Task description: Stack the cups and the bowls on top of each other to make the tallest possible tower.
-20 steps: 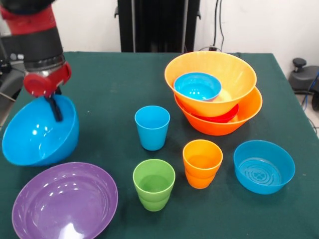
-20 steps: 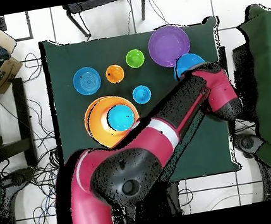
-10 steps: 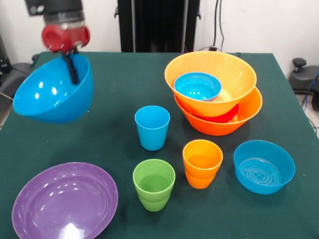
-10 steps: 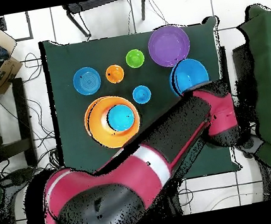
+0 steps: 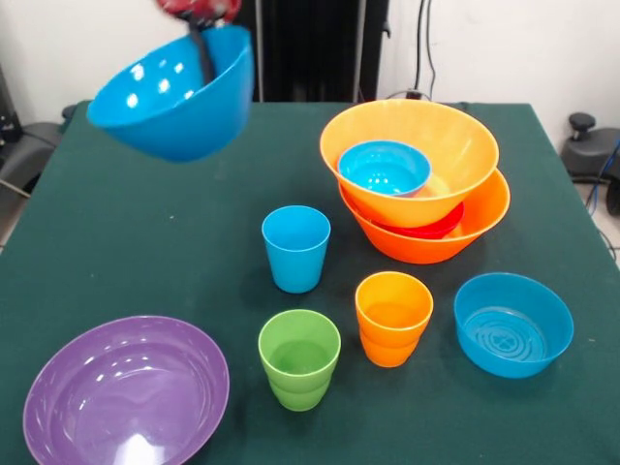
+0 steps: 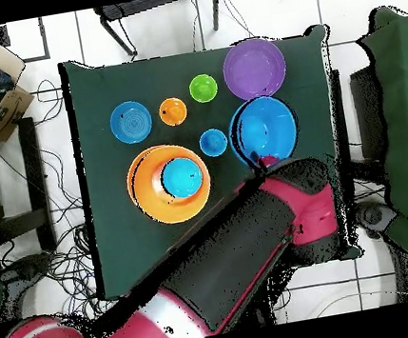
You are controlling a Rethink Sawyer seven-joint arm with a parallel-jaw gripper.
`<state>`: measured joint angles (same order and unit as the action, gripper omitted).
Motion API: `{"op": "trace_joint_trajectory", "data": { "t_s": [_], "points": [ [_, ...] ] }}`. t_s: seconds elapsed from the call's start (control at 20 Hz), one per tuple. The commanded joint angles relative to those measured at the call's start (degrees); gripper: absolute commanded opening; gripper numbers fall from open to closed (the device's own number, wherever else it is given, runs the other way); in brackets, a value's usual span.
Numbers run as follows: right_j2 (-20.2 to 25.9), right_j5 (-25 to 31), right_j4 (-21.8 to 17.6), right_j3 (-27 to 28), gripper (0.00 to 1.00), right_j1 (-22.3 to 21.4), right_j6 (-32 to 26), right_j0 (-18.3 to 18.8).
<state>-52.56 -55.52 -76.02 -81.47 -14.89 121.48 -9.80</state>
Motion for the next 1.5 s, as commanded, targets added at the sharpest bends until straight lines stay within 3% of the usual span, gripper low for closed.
{"op": "trace_joint_trajectory", "data": {
  "t_s": [0.05, 0.8, 1.05, 1.5],
  "points": [
    [5.6, 7.3, 8.1, -10.0, 0.0, -5.5, -15.3, -5.4],
    [2.1, 11.3, 20.3, -16.7, 0.0, -7.5, -11.1, -18.1],
    [1.1, 13.2, 25.4, -17.2, 0.0, -4.4, -12.2, -20.1],
    [-1.5, 19.0, 31.0, -17.6, 0.0, 2.2, -9.2, -25.1]
  ]
}}
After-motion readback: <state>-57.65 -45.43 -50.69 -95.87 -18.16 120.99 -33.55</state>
